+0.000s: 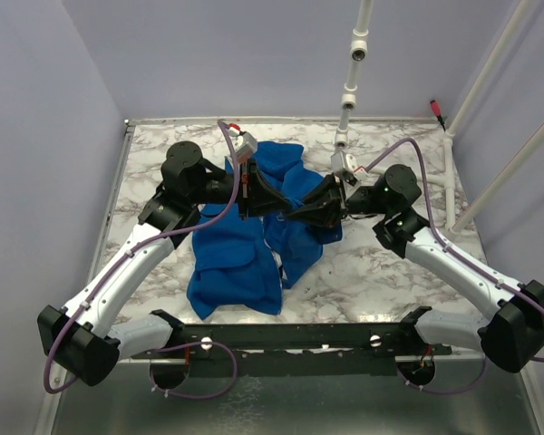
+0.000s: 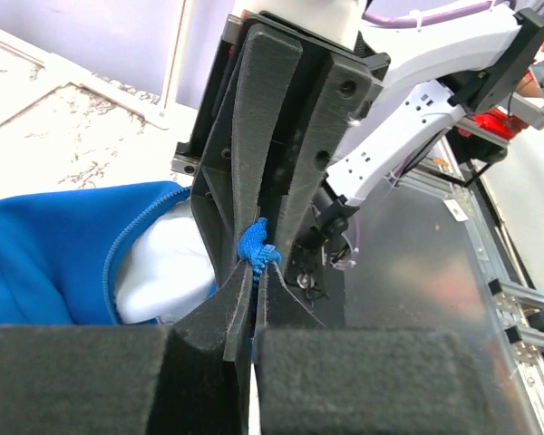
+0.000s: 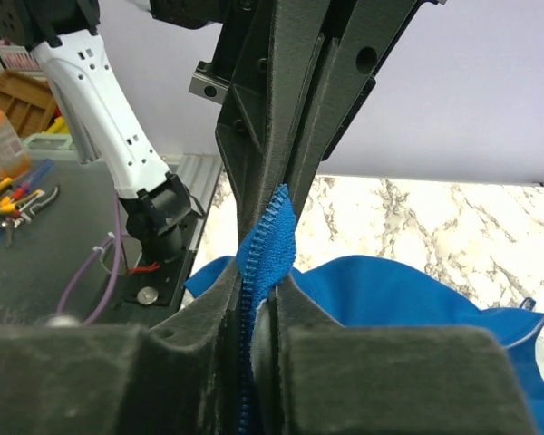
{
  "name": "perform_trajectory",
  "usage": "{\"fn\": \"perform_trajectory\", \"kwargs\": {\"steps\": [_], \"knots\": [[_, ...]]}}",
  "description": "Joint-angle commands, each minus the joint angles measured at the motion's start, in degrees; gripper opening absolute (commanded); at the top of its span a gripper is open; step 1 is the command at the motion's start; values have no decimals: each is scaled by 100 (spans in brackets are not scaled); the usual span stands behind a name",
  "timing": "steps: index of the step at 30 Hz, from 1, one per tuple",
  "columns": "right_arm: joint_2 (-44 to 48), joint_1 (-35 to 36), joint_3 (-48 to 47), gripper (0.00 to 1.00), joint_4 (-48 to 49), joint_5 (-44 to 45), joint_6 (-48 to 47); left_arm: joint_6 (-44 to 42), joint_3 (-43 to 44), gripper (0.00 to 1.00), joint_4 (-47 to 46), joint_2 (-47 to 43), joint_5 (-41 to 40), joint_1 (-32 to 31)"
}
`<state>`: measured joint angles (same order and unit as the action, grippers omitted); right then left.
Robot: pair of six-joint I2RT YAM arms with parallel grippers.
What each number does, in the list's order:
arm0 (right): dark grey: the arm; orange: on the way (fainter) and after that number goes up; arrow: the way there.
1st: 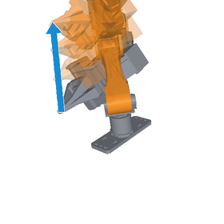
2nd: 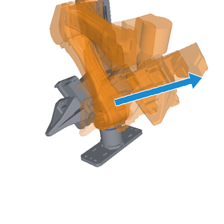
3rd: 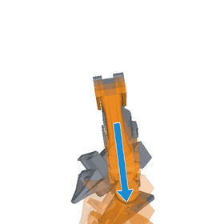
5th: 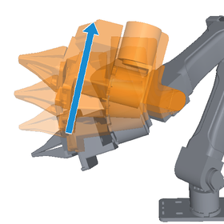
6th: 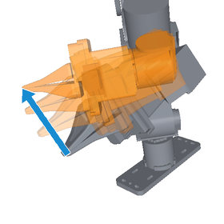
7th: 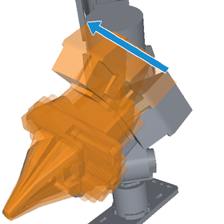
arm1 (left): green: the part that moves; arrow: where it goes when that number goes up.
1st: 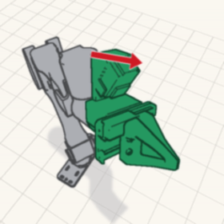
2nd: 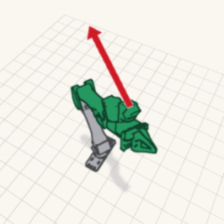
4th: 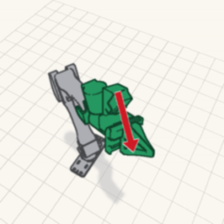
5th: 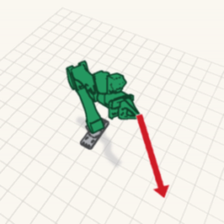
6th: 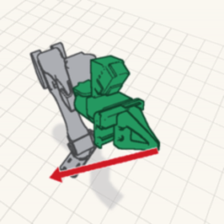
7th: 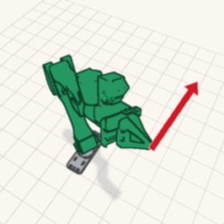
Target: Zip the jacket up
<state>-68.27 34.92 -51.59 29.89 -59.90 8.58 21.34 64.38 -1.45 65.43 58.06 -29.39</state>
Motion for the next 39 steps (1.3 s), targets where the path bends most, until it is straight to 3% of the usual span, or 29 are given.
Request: {"fn": "perform_trajectory", "kwargs": {"steps": [1,3,6,9,12,15,23,28,34,37,39], "knots": [[-36,-35,159,7,553,-316,426,266,202,0,-529,-182,12,25],[-18,-82,175,1,620,-341,495,305,206,0,-548,-195,25,28],[-11,-172,169,1,694,-440,621,349,170,5,-558,-237,20,29],[-87,-250,121,1,811,-547,850,381,141,42,-571,-281,38,27],[-205,-297,49,1,794,-577,1042,403,181,57,-596,-311,31,35],[-308,-293,-141,1,415,-581,1022,405,264,60,-644,-311,26,71],[-252,-294,-208,1,201,-435,1038,-214,-36,51,-341,-372,47,82],[-283,-314,-165,1,-16,-466,1072,-1977,-60,56,1135,-381,-315,87],[-134,-546,401,1,-945,360,417,-6642,-370,78,4409,-428,-1060,-240],[-177,-579,614,1,-1107,805,302,-7836,-998,90,4623,-459,-1713,-966],[-166,-587,749,1,-1145,1045,275,-8160,-1228,92,4457,-349,-1744,-1299]]}}
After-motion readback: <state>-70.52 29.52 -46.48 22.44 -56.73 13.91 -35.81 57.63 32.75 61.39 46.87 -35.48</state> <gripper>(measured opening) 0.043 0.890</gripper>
